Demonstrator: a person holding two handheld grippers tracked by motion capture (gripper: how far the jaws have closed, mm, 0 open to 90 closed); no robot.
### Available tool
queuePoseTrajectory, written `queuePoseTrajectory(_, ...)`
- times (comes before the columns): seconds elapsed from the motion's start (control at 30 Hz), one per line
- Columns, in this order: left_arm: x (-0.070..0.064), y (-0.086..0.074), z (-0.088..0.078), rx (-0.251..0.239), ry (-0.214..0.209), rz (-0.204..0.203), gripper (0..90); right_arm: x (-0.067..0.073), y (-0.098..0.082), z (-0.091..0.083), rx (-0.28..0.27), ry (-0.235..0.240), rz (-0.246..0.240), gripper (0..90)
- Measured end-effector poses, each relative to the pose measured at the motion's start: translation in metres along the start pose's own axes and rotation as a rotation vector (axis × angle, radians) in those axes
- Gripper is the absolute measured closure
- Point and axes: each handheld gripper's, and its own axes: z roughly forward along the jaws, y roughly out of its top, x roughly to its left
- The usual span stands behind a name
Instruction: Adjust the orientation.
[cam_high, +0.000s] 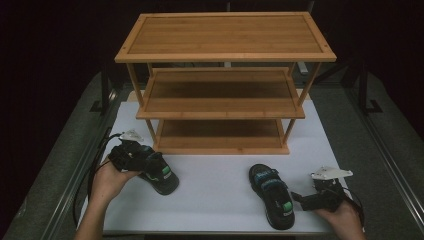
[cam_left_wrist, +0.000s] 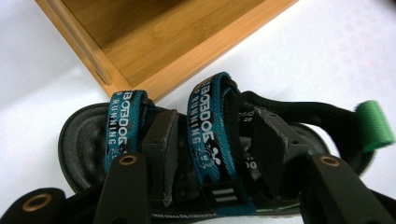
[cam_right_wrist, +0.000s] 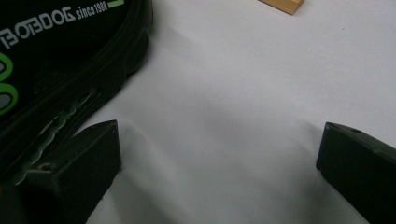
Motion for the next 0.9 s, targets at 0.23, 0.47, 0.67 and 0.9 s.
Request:
queuePoseTrajectory(0.23, -0.0006, 0.001, 0.0073, 0.027, 0.004, 0.014, 60.9, 0.0, 0.0, 0.0, 0.0, 0.0, 0.001, 0.0)
queuePoseTrajectory(0.47, -0.0022, 0.002, 0.0072, 0.044, 0.014, 0.032, 65.7, 0.0, 0.0, 0.0001, 0.0, 0.0, 0.0, 0.0)
queuePoseTrajectory(0.67, -0.0044, 0.0037, 0.0059, 0.058, 0.028, 0.055, 66.7, -0.0001, 0.0, 0.0, 0.0, 0.0, 0.0, 0.0)
queuePoseTrajectory(0.9, -0.0071, 0.0056, 0.0036, 0.056, 0.021, 0.081, 67.9, -0.0001, 0.0, 0.0, 0.0, 0.0, 0.0, 0.0)
